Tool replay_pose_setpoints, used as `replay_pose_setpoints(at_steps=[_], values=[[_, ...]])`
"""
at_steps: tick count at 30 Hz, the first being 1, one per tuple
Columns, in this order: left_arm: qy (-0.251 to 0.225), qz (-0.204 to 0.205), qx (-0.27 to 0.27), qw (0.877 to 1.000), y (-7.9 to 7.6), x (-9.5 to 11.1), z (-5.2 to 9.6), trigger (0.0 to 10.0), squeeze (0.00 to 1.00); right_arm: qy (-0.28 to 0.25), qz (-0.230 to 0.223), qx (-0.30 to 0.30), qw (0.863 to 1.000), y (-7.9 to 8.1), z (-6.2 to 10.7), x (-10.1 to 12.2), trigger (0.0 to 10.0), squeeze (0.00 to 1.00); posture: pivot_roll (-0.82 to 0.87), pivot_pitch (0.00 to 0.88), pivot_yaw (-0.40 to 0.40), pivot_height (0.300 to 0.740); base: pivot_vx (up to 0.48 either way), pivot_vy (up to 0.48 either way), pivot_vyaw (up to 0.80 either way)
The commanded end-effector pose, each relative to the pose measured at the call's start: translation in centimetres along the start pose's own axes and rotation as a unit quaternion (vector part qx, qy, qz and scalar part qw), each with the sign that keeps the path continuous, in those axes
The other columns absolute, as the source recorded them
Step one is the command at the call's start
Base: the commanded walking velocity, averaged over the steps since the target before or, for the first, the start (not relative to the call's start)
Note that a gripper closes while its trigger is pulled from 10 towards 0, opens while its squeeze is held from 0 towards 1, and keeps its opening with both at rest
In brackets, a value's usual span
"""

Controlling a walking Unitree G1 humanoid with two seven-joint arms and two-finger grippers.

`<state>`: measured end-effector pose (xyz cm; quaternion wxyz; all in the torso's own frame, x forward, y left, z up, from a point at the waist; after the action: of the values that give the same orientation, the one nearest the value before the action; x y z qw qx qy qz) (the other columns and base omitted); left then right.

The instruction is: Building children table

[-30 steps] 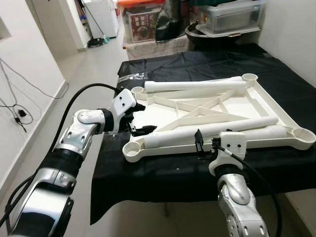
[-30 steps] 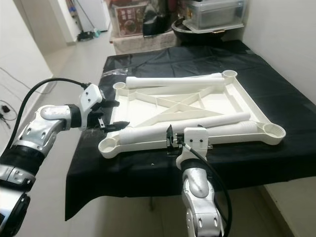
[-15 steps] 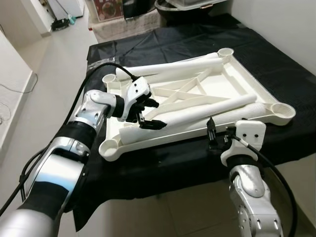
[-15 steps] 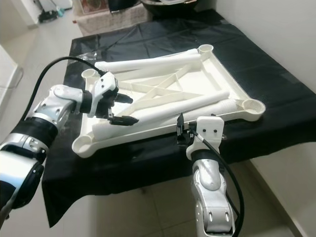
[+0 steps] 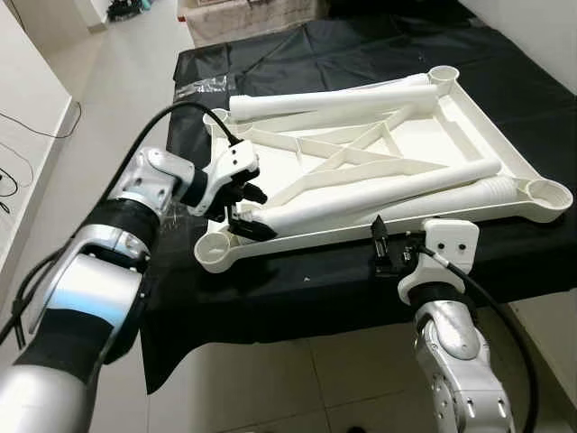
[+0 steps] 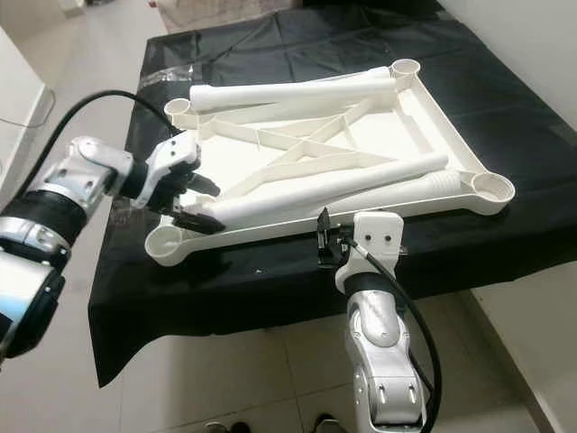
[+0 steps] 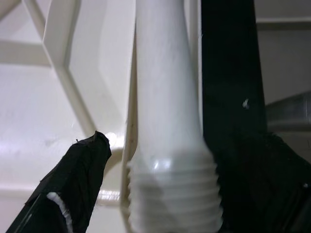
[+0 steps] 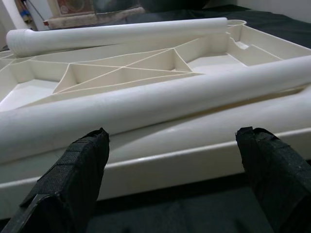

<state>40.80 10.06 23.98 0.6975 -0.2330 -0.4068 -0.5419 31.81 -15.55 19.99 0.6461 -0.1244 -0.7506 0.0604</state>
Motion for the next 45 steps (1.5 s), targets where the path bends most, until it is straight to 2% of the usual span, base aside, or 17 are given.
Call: replay_pose_setpoints(at_steps=[1,2,3,22,23,26,27,40,45], values=[[0.025,0.004,0.003,1.000,0.2,-1.2,0.6,10.0,0.09,0.004,-0.009,0.014,1.000,0.8,0.1,0.0,10.0,0.00,0.09,0.257,0.111,0.740,0.000,0.000,0.00],[0.029,0.002,0.002,1.000,0.2,-1.4,0.6,10.0,0.09,0.004,-0.010,0.014,1.000,0.8,0.1,0.1,10.0,0.00,0.09,0.257,0.111,0.740,0.000,0.000,0.00],[0.032,0.005,-0.004,0.999,0.1,-1.5,0.6,10.0,0.00,0.004,-0.011,0.014,1.000,0.8,0.1,0.1,10.0,0.00,0.09,0.256,0.112,0.740,0.000,0.000,0.00],[0.053,0.006,-0.036,0.998,-0.7,-2.4,-0.2,10.0,0.00,0.008,-0.012,0.010,1.000,0.7,0.3,0.0,10.0,0.00,0.08,0.264,0.129,0.740,0.000,0.000,0.00],[0.048,0.000,-0.034,0.998,-0.7,-2.4,-0.4,4.7,0.00,0.010,-0.012,0.008,1.000,0.7,0.5,0.0,10.0,0.00,0.09,0.267,0.133,0.740,0.000,0.000,0.00],[0.046,-0.001,-0.032,0.998,-0.7,-2.4,-0.4,4.7,0.00,0.010,-0.012,0.008,1.000,0.7,0.6,0.0,10.0,0.00,0.09,0.267,0.133,0.740,0.000,0.000,0.00],[0.044,-0.002,-0.033,0.998,-0.7,-2.4,-0.4,0.0,0.00,0.011,-0.012,0.008,1.000,0.7,0.7,0.0,10.0,0.00,0.08,0.268,0.135,0.740,0.000,0.000,0.00],[0.039,-0.009,-0.039,0.998,-1.1,-3.1,-1.1,0.0,0.00,0.018,-0.013,0.009,1.000,0.7,0.9,-0.3,10.0,0.00,0.09,0.269,0.142,0.740,0.000,0.000,0.00],[0.023,-0.013,-0.037,0.999,-1.0,-2.5,-1.0,0.0,0.00,0.022,-0.020,0.011,0.999,0.8,0.8,-0.5,10.0,0.00,0.09,0.258,0.138,0.740,0.000,0.000,0.00]])
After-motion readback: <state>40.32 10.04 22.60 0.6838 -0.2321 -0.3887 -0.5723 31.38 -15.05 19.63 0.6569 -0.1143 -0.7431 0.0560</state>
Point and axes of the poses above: a point about 5 cm out from each wrist's last joint towards the gripper, its own z axis pointing back from the gripper into the wrist, its own x axis along the axis of the wrist's last joint, y = z × x, the point moved 5 cm from there along -z, pointing out of the wrist towards the gripper, and after that the axes turned 14 degrees about z, right-handed, at the moved point
